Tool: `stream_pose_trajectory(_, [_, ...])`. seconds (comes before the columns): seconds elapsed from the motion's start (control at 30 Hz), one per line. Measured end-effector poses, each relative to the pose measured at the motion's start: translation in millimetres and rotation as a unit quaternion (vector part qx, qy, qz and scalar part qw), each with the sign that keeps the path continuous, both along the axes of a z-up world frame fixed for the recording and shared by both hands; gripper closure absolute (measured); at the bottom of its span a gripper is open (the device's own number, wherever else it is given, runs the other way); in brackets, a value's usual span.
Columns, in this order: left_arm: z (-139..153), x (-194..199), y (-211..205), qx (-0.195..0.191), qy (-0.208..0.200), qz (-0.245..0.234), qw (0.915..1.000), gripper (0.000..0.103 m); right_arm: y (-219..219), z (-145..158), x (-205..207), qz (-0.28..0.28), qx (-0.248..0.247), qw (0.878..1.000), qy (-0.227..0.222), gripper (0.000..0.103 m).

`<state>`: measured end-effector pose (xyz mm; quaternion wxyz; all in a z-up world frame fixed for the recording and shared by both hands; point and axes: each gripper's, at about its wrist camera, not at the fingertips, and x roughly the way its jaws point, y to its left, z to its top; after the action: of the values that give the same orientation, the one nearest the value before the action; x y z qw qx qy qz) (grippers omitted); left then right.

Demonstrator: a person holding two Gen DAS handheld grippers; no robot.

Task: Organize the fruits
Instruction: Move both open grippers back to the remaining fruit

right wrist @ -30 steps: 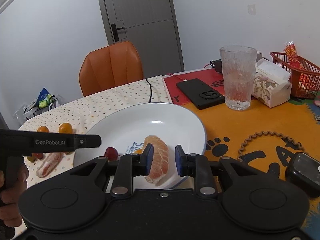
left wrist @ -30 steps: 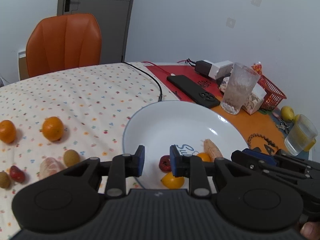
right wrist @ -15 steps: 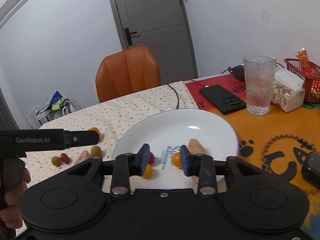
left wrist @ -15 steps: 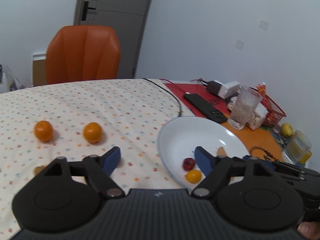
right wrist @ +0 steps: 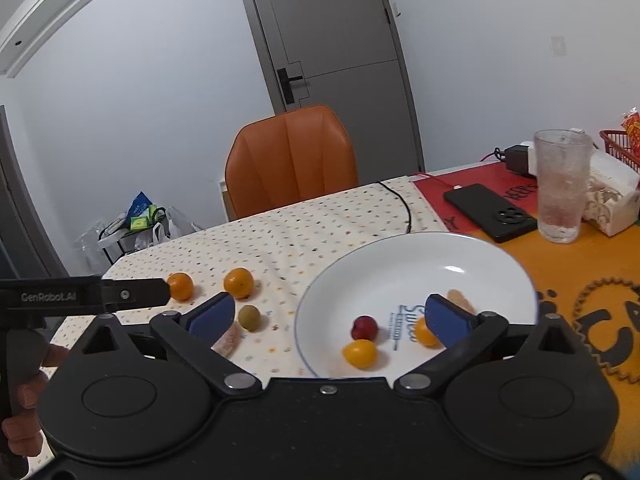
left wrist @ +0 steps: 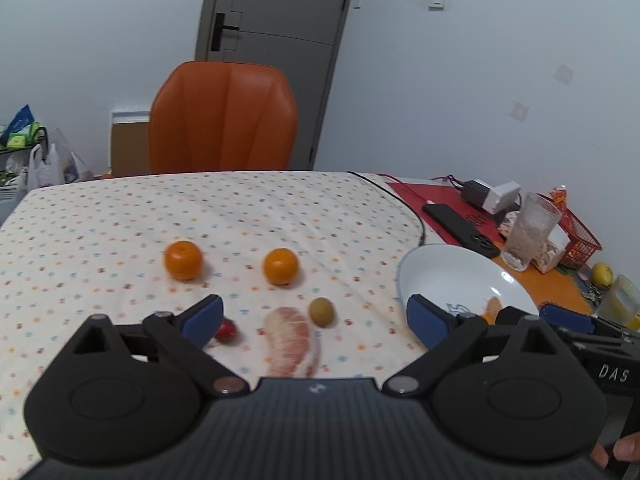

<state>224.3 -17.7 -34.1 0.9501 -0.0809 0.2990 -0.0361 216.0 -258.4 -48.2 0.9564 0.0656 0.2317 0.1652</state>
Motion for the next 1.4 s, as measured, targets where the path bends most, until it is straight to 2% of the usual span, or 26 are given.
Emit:
stream_pose_trajectory(0.4, [4, -14, 34, -0.001, 0.005, 0.029, 0.9996, 0.006, 28, -1, 5, 0.04, 0.012, 0.999, 0.014, 0.0])
stream_pose_trajectory(0.6, [-2, -15, 46, -0.002, 0.006, 0.043, 0.9991, 0.009, 43, -1, 8, 0.07, 0.021, 0.997, 0.024, 0.0])
stream_pose_trajectory(0.8, [-14, -10, 61, -0.012, 0.018, 0.054, 0.9983, 0.026, 65, -2, 14, 0.091, 0.005, 0.996, 0.023, 0.001])
stream_pose_trajectory(0.93, [-24, -4, 70, -0.021, 0.029, 0.06, 0.9975, 0.039, 75, -8, 20, 0.092, -0.001, 0.995, 0.035, 0.007])
stream_pose_trajectory(1.23, [-47, 14, 79, -0.03, 0.05, 0.063, 0.9963, 0.051, 98, -20, 28, 0.098, -0.017, 0.994, 0.053, 0.017])
stream_pose_trajectory(1.4, [-58, 25, 81, -0.033, 0.058, 0.064, 0.9957, 0.054, 113, -29, 33, 0.105, -0.033, 0.992, 0.062, 0.021])
